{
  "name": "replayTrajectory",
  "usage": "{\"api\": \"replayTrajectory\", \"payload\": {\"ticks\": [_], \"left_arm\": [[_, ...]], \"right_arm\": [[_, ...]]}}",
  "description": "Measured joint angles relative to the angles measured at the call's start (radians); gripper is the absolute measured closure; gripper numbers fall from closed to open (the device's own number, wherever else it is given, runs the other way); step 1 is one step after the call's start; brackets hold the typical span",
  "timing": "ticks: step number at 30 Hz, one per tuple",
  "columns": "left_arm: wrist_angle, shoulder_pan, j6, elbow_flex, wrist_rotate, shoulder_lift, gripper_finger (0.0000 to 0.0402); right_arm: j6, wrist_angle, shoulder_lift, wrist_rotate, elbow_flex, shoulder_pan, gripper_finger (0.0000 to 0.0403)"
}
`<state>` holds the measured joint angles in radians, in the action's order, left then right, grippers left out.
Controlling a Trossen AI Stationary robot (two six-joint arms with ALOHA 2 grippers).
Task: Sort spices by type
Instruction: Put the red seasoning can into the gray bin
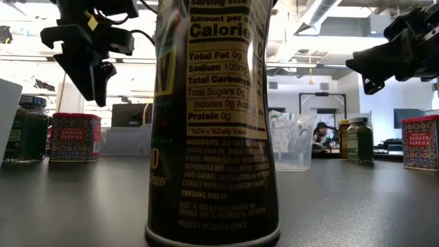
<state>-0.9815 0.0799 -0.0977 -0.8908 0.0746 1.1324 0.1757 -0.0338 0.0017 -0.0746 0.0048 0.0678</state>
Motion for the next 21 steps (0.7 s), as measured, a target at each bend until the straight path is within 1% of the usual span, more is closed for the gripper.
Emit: {"api": "replayTrajectory", "payload": {"ticks": [21], "left_arm": [[0.013, 0.0, -0.045, 0.123, -0.014, 0.0, 0.0136]], "right_arm": [[0.0, 0.0, 0.0, 0.0, 0.0, 0.0, 0.0271]]}}
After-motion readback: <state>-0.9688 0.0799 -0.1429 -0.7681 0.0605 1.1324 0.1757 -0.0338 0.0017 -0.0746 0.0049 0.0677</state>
